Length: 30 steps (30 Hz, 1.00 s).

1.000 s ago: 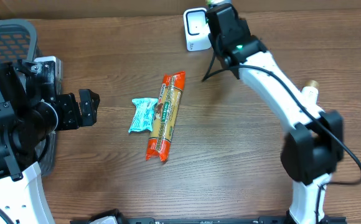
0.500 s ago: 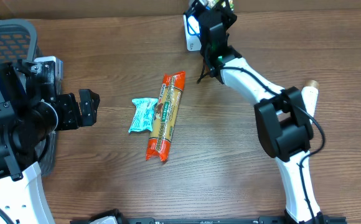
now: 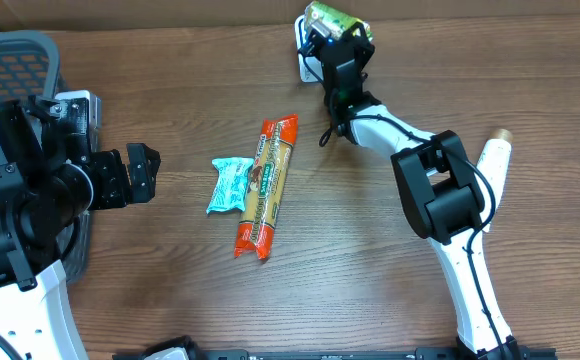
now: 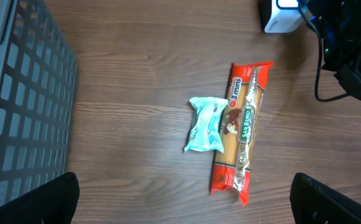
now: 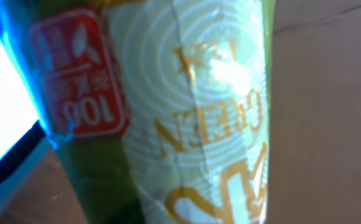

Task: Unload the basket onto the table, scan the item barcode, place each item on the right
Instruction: 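Hold the pouch in front of the scanner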

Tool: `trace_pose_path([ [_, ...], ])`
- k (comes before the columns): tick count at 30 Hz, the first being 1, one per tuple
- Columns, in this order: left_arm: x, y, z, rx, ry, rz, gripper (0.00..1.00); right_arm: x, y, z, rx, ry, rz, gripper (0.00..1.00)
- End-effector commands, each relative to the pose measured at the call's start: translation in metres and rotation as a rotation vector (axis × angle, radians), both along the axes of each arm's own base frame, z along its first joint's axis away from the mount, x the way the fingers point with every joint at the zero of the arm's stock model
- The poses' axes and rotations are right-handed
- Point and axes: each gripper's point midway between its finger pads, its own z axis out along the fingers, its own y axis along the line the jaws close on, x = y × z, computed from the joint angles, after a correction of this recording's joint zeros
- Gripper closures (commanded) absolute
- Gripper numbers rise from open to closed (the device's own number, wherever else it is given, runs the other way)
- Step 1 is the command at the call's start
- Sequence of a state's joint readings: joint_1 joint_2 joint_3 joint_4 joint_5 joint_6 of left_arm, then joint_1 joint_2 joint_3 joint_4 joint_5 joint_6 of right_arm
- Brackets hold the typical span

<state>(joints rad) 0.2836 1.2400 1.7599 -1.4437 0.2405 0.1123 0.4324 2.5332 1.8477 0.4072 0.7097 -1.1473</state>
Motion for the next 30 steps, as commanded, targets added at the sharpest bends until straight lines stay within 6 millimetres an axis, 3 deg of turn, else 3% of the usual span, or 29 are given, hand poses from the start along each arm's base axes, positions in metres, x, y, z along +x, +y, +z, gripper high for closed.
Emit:
trace_pose_path([
  [1, 0.000, -0.001, 0.000, 0.002, -0.003, -0.018, 0.00, 0.005, 0.001, 0.029, 0.050, -0.070, -0.005, 0.96],
  [16, 0.000, -0.001, 0.000, 0.002, -0.003, -0.018, 0.00, 0.005, 0.005, 0.042, 0.080, -0.129, -0.006, 0.96],
  [19, 0.000, -0.001, 0.000, 0.002, -0.003, -0.018, 0.01, 0.002, 0.001, 0.051, 0.168, -0.168, -0.049, 0.97],
  [23, 0.000, -0.001, 0.000, 0.002, -0.003, -0.017, 0.00, -0.005, 0.000, 0.070, 0.238, -0.145, -0.061, 0.97],
  [28, 0.000, -0.001, 0.000, 0.002, -0.003, -0.018, 0.01, -0.025, -0.005, 0.120, 0.411, -0.110, -0.075, 0.97],
  [30, 0.000, -0.001, 0.000, 0.002, -0.003, -0.017, 0.00, -0.042, -0.006, 0.140, 0.484, -0.051, -0.068, 0.97],
])
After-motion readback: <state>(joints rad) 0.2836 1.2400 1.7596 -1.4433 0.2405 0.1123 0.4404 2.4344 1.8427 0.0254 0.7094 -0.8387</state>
